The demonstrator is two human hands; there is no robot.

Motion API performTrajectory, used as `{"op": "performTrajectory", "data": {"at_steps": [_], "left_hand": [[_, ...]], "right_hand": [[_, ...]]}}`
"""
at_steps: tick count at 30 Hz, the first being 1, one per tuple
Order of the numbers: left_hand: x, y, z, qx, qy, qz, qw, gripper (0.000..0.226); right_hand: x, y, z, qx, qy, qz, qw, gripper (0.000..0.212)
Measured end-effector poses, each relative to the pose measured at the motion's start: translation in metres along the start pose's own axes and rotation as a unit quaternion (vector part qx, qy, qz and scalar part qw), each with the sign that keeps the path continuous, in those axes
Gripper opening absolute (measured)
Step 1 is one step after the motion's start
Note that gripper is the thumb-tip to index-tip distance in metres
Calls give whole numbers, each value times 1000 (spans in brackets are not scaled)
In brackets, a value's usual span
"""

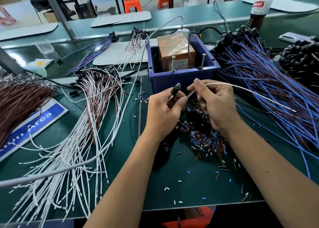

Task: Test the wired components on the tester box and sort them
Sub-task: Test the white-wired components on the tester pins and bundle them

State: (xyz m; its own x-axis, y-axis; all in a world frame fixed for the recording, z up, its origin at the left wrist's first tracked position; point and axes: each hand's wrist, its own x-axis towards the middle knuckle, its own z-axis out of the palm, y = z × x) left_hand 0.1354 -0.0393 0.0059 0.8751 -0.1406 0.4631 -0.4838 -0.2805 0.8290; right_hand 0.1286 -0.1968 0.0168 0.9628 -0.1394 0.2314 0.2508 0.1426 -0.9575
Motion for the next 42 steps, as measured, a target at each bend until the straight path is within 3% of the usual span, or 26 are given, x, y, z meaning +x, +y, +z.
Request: {"op": "performTrajectory", "data": {"at_steps": [13,17,22,25,29,32,34,36,39,42], "left_hand": [[2,-3,-2,-34,-3,-37,999,12],[2,-2,-6,-64,-8,-55,996,11],[2,-3,-9,-107,7,-78,991,11],[3,-5,-9,-123,-2,-96,988,11],[2,-7,-9,-127,-17,-105,986,13],[1,-5,-7,-128,23,-87,988,15],[2,-1,-7,-152,59,-81,983,12],[3,5,-7,-185,54,-83,978,10],[4,12,-6,-311,-6,-102,945,15],[4,13,-9,-385,-64,-140,910,9]], "right_hand": [[-2,0,6,6,9,-13,1000,31],[1,0,-1,43,49,-10,998,31],[5,0,-14,46,42,-4,998,21],[3,-1,-13,89,52,7,995,33],[7,-10,-24,158,146,15,976,49],[8,-13,-28,163,174,19,971,56],[8,-14,-31,136,127,16,982,57],[7,-14,-31,86,15,21,996,57],[0,-10,-22,-3,-154,53,987,57],[-8,-5,-11,-88,-255,74,960,62]]}}
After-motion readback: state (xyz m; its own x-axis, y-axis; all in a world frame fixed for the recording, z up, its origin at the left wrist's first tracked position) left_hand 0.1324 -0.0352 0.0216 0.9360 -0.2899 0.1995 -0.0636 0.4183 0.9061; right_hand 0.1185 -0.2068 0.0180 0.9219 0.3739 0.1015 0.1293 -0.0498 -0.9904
